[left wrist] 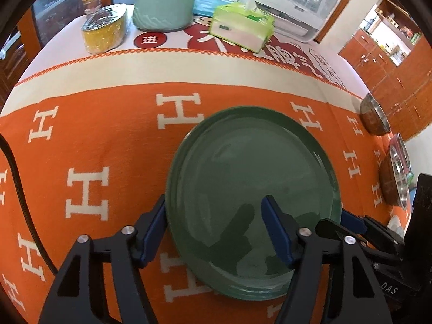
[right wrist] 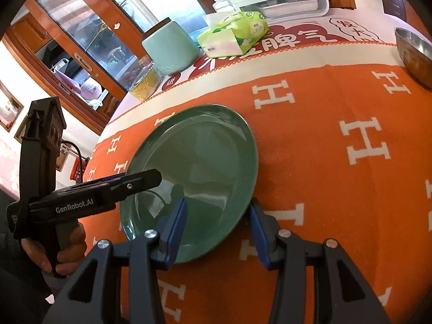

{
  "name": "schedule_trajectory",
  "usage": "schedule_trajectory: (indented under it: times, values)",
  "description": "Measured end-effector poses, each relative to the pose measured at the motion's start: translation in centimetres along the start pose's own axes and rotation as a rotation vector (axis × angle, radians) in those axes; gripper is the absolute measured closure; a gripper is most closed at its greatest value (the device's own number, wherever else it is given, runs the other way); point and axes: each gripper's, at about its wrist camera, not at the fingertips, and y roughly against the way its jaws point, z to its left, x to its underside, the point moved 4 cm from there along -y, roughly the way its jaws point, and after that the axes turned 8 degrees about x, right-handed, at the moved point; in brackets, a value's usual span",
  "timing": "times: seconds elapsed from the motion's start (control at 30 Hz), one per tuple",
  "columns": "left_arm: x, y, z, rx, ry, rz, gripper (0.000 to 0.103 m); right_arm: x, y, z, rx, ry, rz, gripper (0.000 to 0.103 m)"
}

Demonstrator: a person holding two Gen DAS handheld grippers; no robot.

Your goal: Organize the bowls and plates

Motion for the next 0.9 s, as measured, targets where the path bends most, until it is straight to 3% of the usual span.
schedule_trajectory:
  times: [0.13, 0.2, 0.3, 0.5, 0.9]
  values:
    - [0.0, 0.2, 0.4, -0.036, 0.008, -0.010, 0.053, 0.0, 0.0, -1.1, 0.016, -0.047, -0.005, 0.083]
    - [0.1, 0.2, 0.4, -0.061, 0.011, -0.012, 0.055, 0.0, 0.0, -1.8, -0.001, -0.075, -0.004, 0.088]
    - [0.2, 0.2, 0.3, -0.105, -0.002, -0.012, 0.060, 0.1, -0.1, -2.0, -0.015, -0.091, 0.000, 0.089]
    - [0.1, 0.8, 1.6, -0.080, 0.070, -0.015, 0.075, 0.0, -0.1, -1.8, 0.014, -0.080, 0.013, 0.089]
    - [2.4, 2.1, 0.6, -0.090, 0.081, 0.028, 0.076, 1.8, 1.3, -2.1, 0.027, -0.126, 0.089, 0.092]
